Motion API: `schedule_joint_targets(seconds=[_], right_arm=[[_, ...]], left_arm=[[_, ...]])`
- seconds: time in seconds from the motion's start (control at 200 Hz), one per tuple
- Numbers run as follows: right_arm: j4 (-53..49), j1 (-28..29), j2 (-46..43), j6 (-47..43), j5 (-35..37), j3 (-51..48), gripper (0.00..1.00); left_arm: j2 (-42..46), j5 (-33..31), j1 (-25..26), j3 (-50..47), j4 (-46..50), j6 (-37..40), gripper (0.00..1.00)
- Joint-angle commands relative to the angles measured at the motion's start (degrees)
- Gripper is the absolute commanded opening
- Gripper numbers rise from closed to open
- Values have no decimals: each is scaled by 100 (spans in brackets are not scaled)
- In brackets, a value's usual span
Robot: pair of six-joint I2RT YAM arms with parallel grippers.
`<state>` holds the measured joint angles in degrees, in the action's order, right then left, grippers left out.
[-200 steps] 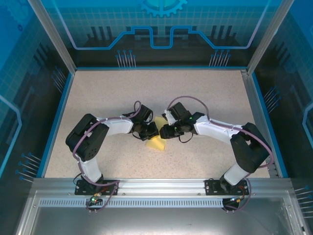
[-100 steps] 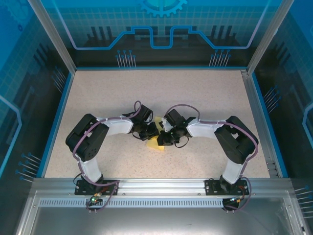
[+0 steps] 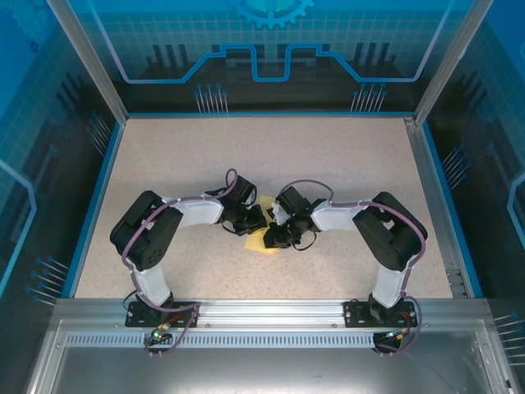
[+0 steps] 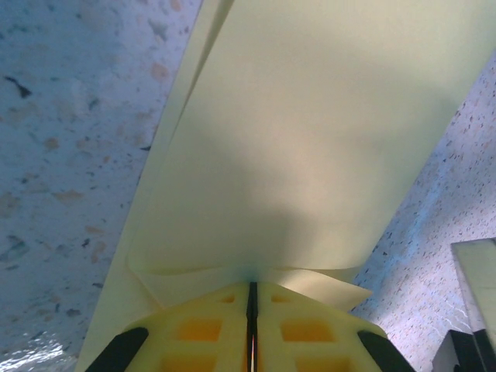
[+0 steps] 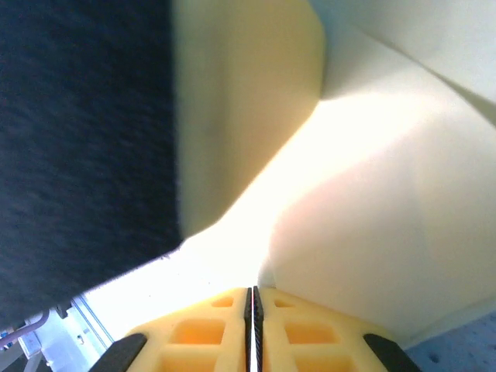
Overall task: Fold a paper plane with a square sheet of paper (pick it up from the middle)
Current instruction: Fold the triangle a second time at the center of the table.
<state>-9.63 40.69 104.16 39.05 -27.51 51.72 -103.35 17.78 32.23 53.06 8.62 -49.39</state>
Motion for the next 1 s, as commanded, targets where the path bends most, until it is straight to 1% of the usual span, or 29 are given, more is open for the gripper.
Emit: schedule_joint_targets(seconds=[0.0, 0.27, 0.42, 0.52, 0.735, 0.995], right_arm=[[-9, -63, -3, 128, -115, -311, 13], [294, -103, -35, 358, -114, -745, 14], [523, -101, -240, 524, -183, -1088, 15], [519, -77, -319, 510, -263, -1167, 15], [510, -64, -438, 551, -167, -1278, 15], [646, 0, -471, 646, -299, -1262, 16]], left_arm=[[-177, -231, 99, -174, 447, 123, 10], [-195, -244, 99, -177, 465, 135, 10], [-186, -249, 98, -182, 465, 137, 10], [-196, -249, 92, -173, 465, 136, 10], [-197, -244, 99, -164, 465, 123, 10], [-168, -240, 97, -129, 508, 157, 10]])
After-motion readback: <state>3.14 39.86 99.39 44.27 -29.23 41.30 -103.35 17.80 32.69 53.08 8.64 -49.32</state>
